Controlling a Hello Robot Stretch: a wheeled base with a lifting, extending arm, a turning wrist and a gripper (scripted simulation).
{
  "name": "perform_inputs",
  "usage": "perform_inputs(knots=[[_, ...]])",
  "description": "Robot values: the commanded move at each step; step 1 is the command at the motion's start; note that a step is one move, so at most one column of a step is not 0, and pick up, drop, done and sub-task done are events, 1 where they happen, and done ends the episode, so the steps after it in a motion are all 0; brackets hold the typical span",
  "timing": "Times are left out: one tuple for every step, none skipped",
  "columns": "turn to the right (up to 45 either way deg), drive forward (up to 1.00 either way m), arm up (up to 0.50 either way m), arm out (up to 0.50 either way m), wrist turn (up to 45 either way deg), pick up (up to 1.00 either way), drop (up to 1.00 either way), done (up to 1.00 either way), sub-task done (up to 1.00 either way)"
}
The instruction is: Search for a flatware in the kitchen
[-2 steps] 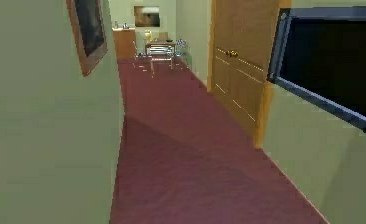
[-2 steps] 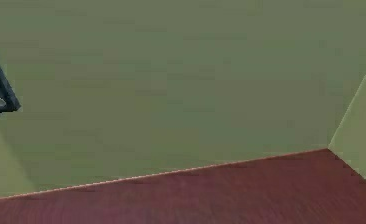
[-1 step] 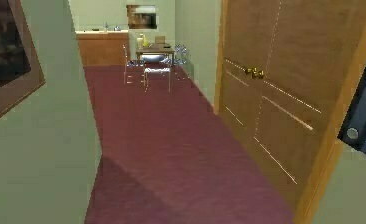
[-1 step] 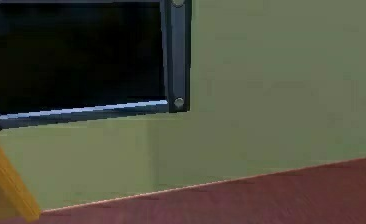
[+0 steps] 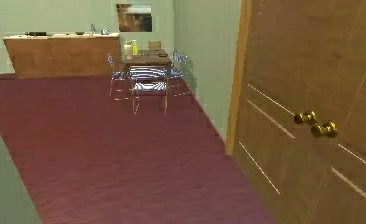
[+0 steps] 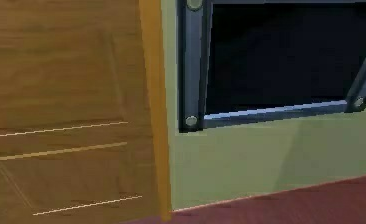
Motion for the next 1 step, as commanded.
perform_inputs(knots=[[0.0,1.0,0.0,0.0,0.0,0.0,0.0,0.0,0.0]])
